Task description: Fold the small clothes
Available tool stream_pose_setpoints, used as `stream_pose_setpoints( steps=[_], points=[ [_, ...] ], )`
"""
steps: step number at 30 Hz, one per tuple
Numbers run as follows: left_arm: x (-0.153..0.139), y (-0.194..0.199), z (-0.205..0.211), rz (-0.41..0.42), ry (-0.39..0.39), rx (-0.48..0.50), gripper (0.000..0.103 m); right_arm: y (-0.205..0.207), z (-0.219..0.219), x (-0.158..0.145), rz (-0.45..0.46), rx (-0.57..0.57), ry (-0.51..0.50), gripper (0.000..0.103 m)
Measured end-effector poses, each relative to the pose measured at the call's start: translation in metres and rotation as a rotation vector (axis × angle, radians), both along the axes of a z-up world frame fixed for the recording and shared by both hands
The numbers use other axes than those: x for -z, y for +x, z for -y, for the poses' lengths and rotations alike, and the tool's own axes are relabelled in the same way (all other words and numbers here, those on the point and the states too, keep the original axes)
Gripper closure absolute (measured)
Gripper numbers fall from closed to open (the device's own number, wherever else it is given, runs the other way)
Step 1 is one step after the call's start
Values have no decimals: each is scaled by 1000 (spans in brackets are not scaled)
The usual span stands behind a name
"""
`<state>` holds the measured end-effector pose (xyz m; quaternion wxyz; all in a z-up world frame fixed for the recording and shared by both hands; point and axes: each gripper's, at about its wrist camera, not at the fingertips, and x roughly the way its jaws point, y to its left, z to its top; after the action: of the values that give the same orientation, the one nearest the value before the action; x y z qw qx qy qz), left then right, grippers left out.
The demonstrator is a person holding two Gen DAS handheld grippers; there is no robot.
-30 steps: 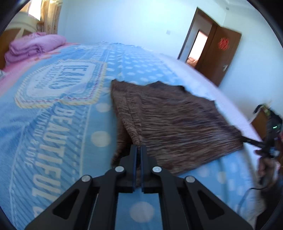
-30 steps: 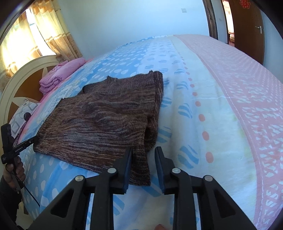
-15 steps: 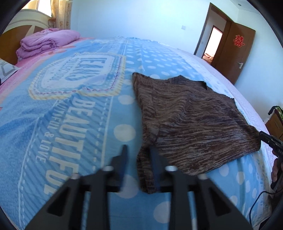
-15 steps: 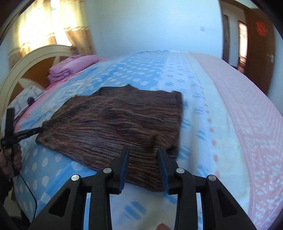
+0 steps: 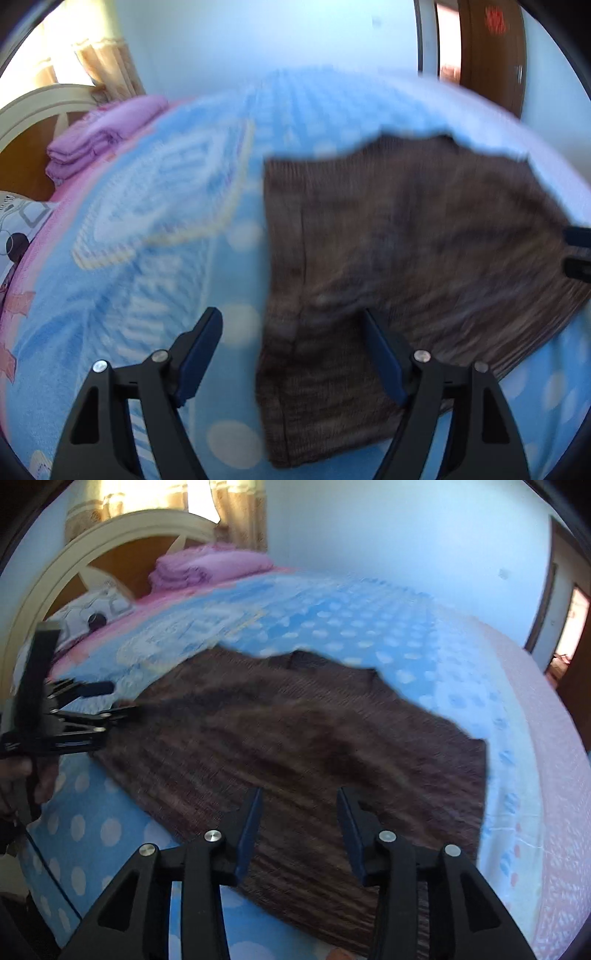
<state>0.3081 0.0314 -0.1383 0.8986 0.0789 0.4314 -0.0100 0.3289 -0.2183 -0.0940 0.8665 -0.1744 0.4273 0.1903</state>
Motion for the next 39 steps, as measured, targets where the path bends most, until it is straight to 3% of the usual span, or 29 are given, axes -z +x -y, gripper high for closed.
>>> stream_pose_setpoints(
  steps=[3, 5, 6, 10, 14, 17, 20, 22, 23, 24, 25, 26, 29, 31, 32, 34, 39],
  points=[
    [1, -15, -10, -15, -18, 18, 15, -15, 32, 29, -103, 27, -32, 60],
    [3, -23, -18, -30, -40, 24, 11, -34, 60, 28, -124, 31, 41, 60],
    [5, -25, -24, -40, -62, 25, 9, -41, 65, 27, -136, 28, 27, 59],
    [-1, -24, -25, -45, -83, 26, 9, -58, 56, 10, -96, -2, -65, 59],
    [-21, -33, -24, 14, -138, 5, 9, -40, 48, -27, -12, -22, 157, 59],
    [-28, -26, -22, 53, -127, -14, 8, -5, 55, -33, -37, 28, 307, 51],
    [-17, -17, -23, 31, -85, -36, 8, 37, 73, -15, -55, 151, 303, 50],
    [-6, -16, -28, -6, -95, -35, 8, 61, 98, 6, -132, 261, 296, 50],
    [-4, -19, -30, -14, -103, -29, 8, 64, 119, 12, -140, 310, 335, 52],
    [-2, -22, -34, -20, -115, -20, 8, 63, 131, 11, -137, 320, 382, 65],
    [-1, -24, -36, -22, -122, -16, 8, 59, 147, 10, -151, 342, 433, 71],
    [-1, -26, -39, -26, -127, -9, 8, 54, 156, 7, -144, 359, 444, 71],
    [-6, -27, -46, -22, -108, -5, 8, 42, 161, -3, -89, 389, 355, 71],
    [-13, -24, -48, -5, -88, -4, 8, 31, 153, -14, -18, 428, 250, 57],
    [-20, -20, -50, 14, -87, -4, 8, 27, 146, -19, 13, 424, 215, 55],
    [-31, -14, -54, 43, -105, -6, 8, 18, 127, -29, 49, 360, 203, 55],
    [-46, 15, -65, 45, -260, 16, 5, -7, 42, -40, 137, 146, 115, 49]
  ],
)
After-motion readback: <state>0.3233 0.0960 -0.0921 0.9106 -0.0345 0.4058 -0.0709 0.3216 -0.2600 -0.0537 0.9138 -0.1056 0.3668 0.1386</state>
